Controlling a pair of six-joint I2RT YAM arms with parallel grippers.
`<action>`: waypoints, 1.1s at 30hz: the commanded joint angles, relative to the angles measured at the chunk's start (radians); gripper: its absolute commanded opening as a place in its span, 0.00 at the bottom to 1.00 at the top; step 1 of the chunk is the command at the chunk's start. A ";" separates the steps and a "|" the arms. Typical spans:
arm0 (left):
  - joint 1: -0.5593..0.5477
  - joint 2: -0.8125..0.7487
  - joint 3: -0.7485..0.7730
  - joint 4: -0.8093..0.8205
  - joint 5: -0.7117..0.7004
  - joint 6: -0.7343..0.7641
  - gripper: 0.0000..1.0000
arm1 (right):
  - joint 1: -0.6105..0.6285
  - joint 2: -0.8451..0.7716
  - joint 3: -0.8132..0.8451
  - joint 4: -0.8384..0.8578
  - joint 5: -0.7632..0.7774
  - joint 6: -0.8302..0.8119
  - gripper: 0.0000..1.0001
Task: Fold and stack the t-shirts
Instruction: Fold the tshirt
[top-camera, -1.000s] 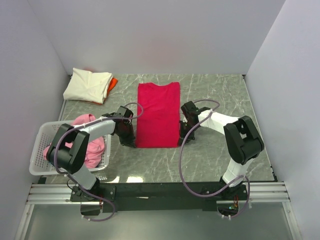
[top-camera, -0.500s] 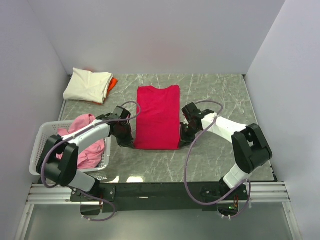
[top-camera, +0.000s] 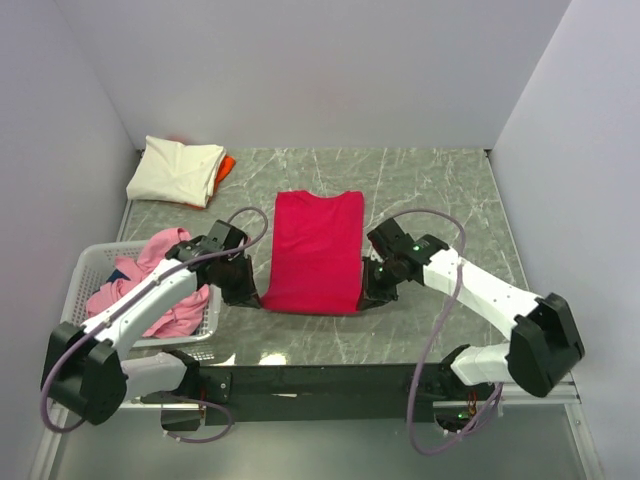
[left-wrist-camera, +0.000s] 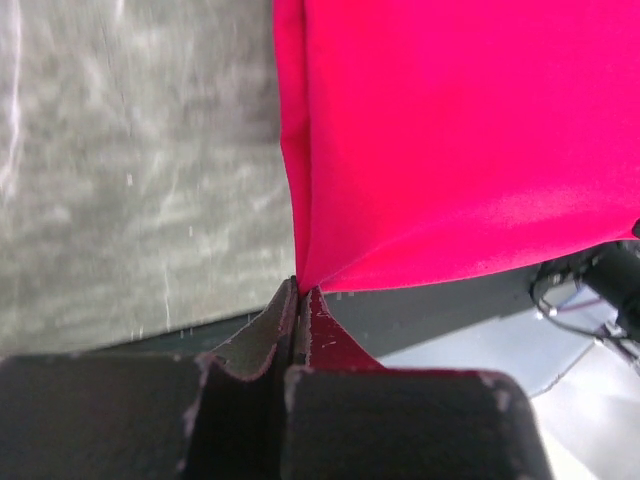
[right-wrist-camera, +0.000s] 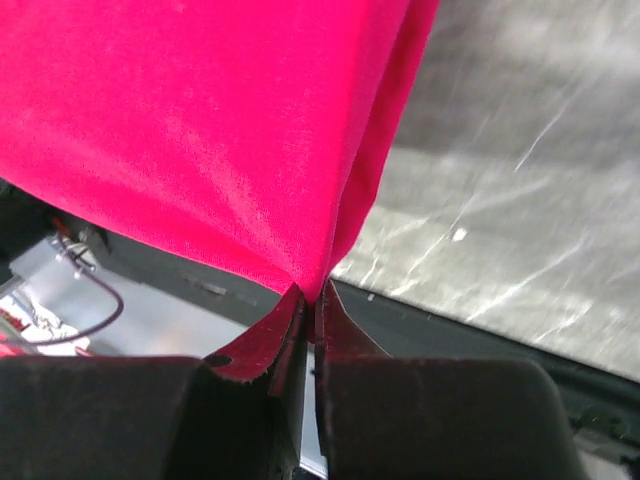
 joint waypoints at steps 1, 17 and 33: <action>-0.001 -0.072 0.010 -0.147 -0.028 0.003 0.00 | 0.034 -0.091 -0.033 -0.135 0.059 0.069 0.00; -0.010 0.023 0.214 -0.146 -0.059 0.017 0.00 | 0.042 -0.107 0.088 -0.151 0.107 0.140 0.00; 0.028 0.341 0.513 -0.114 -0.065 0.089 0.00 | -0.116 0.121 0.347 -0.162 0.105 0.026 0.00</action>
